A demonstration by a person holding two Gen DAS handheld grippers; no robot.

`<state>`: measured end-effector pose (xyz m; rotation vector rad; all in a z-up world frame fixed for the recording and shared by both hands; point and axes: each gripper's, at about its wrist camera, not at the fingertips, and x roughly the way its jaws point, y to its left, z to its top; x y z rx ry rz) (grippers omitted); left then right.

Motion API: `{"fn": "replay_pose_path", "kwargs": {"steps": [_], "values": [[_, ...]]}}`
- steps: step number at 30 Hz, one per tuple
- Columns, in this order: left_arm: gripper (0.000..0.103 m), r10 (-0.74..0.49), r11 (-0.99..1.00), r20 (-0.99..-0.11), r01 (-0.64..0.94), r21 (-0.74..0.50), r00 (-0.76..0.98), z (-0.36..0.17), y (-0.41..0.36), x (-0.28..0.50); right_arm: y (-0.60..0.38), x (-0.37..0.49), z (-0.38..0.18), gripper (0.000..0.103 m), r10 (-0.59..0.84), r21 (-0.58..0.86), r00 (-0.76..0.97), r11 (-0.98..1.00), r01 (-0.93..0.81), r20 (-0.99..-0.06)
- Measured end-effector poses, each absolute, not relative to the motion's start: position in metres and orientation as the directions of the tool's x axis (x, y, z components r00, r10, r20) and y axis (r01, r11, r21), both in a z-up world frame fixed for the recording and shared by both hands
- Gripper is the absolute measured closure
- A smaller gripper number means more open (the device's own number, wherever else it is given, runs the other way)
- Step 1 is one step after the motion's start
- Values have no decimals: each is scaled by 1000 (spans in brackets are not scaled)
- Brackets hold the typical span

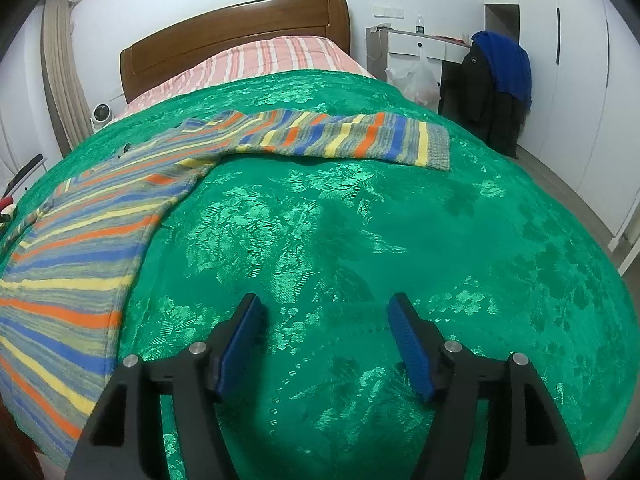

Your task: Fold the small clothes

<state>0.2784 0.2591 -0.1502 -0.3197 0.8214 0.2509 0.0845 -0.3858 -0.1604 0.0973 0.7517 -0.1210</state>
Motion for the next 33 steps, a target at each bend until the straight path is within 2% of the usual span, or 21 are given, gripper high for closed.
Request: {"fn": "replay_pose_path", "kwargs": {"steps": [2, 4, 9, 13, 16, 18, 20, 21, 22, 24, 27, 33], "values": [[35, 123, 935, -783, -336, -114, 609, -162, 248, 287, -386, 85, -160, 37, -74, 46, 724, 988, 144, -685], [40, 171, 922, -830, -382, -54, 530, -180, 252, 288, -387, 84, -160, 37, -72, 49, 724, 988, 144, -686], [41, 216, 890, -828, -454, -51, 517, -178, 275, 243, -387, 84, -160, 37, -64, 55, 725, 989, 139, -686], [39, 294, 879, -821, -477, 31, 489, -167, 274, 209, -386, 84, -160, 35, -65, 49, 725, 990, 135, -686], [29, 219, 901, -798, -431, -56, 562, -157, 253, 181, -386, 83, -159, 35, -65, 51, 726, 989, 137, -685], [14, 176, 917, -774, -388, -96, 608, -156, 232, 166, -383, 81, -155, 35, -80, 39, 738, 989, 143, -670], [8, 136, 937, -755, -330, -112, 641, -162, 205, 158, -381, 76, -148, 35, -96, 24, 760, 989, 146, -643], [8, 123, 946, -751, -305, -108, 649, -168, 194, 156, -380, 74, -144, 30, -105, 21, 772, 988, 152, -627], [7, 116, 957, -752, -276, -90, 649, -176, 181, 155, -381, 74, -142, 18, -110, 24, 773, 987, 159, -624], [6, 146, 963, -758, -266, -37, 635, -190, 166, 156, -386, 74, -144, 6, -141, 21, 758, 980, 200, -637], [1, 199, 963, -730, -269, 21, 654, -194, 158, 154, -396, 76, -150, 6, -164, 31, 728, 969, 247, -666], [0, 199, 963, -720, -269, 19, 664, -200, 161, 155, -388, 82, -159, 1, -200, -44, 700, 971, 234, -686]]}}
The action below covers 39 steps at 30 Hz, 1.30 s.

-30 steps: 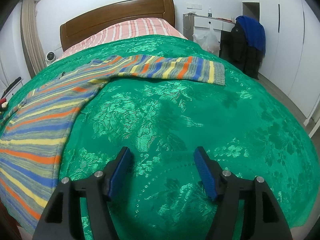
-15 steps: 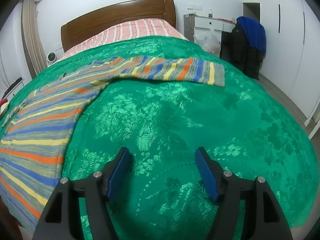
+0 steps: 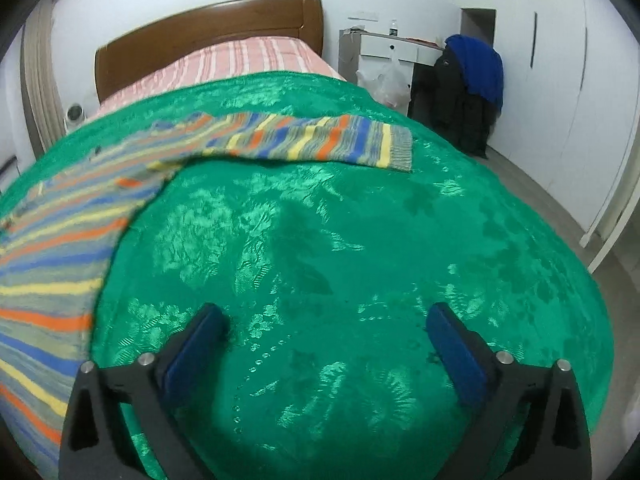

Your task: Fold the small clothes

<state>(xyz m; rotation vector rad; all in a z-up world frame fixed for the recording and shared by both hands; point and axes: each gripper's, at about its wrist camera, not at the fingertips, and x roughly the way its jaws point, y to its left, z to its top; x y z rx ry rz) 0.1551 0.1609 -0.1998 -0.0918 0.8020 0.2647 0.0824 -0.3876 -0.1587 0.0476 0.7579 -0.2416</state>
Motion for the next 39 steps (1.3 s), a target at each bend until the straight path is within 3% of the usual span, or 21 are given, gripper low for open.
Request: {"fn": "replay_pose_path", "kwargs": {"steps": [14, 20, 29, 39], "values": [[0, 210, 962, -698, -271, 24, 684, -202, 155, 149, -383, 83, -161, 1, -226, -86, 686, 969, 233, -692], [0, 212, 962, -696, -272, 25, 686, -202, 156, 149, -375, 65, -110, 1, -337, -184, 639, 938, 295, -691], [0, 212, 962, -696, -272, 25, 686, -202, 156, 149, -330, 50, -38, 1, -431, -390, 647, 895, 217, -629], [0, 212, 962, -695, -271, 26, 687, -203, 156, 149, -311, 46, -8, 1, -453, -440, 668, 874, 205, -590]]}}
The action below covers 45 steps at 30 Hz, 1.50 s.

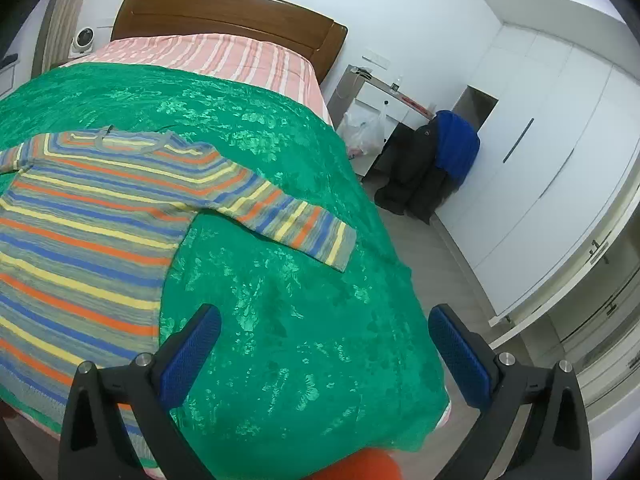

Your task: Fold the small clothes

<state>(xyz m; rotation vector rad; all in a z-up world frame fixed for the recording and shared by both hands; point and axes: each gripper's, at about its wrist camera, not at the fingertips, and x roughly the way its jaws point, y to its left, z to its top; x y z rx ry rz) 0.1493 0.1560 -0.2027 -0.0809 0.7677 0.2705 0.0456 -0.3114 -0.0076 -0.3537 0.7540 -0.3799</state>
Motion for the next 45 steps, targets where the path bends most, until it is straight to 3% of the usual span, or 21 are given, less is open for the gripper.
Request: {"fn": "replay_pose_path", "kwargs": {"steps": [23, 26, 29, 34, 42, 45], "values": [[0, 212, 963, -694, -269, 27, 688, -203, 156, 150, -317, 49, -20, 1, -460, -446, 645, 872, 201, -610], [0, 211, 963, -694, -269, 27, 688, -203, 156, 150, -326, 59, -37, 1, -357, -366, 662, 921, 132, -659], [0, 213, 963, -694, -269, 28, 688, -203, 156, 150, -357, 74, -52, 1, -233, -196, 636, 972, 130, -736], [0, 219, 961, -692, -274, 31, 688, -203, 158, 150, -371, 70, -54, 1, -238, -141, 653, 970, 198, -719], [0, 220, 961, -691, -275, 32, 689, -202, 159, 151, -351, 58, -79, 1, -120, 15, 662, 981, 195, -740], [0, 221, 961, -691, -275, 32, 689, -202, 158, 150, -339, 58, -81, 1, -104, 11, 665, 986, 167, -739]]}}
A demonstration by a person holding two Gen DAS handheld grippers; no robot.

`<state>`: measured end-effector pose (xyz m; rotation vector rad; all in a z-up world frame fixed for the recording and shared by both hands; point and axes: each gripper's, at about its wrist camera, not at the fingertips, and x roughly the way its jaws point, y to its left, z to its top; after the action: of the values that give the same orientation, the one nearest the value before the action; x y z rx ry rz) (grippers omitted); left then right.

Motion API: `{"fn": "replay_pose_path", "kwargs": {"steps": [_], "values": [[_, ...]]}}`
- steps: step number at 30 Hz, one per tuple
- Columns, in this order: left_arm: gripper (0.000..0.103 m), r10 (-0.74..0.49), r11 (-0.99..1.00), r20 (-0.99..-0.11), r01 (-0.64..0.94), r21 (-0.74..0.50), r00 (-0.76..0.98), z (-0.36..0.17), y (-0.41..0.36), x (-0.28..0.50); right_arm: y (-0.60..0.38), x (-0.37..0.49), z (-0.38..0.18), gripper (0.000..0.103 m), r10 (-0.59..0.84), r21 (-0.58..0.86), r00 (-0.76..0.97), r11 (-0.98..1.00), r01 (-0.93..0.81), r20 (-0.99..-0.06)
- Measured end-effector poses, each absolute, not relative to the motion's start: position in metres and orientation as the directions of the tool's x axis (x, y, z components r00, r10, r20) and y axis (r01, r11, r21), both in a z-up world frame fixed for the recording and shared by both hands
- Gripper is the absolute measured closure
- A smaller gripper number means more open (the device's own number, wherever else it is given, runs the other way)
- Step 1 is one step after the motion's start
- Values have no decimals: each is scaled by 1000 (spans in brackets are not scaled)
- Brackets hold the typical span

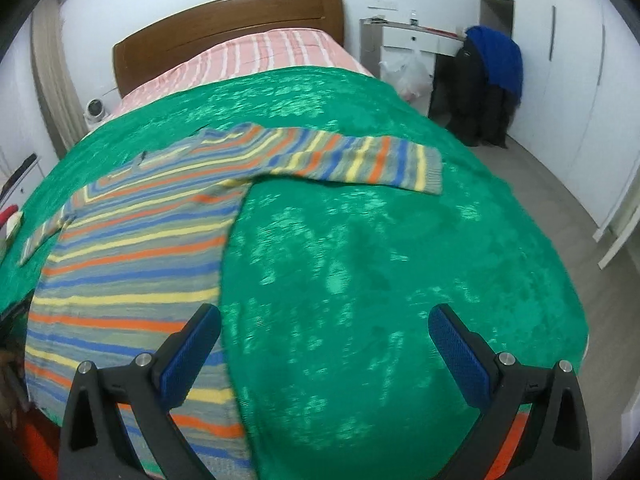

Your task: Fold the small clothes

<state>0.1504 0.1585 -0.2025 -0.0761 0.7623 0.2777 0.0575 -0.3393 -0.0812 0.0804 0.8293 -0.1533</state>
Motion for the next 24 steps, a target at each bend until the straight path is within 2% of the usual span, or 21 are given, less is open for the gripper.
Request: {"fn": "replay_pose_path", "kwargs": {"steps": [24], "values": [[0, 221, 961, -690, -275, 33, 690, -203, 158, 151, -301, 58, -100, 1, -28, 32, 648, 996, 80, -761]]}}
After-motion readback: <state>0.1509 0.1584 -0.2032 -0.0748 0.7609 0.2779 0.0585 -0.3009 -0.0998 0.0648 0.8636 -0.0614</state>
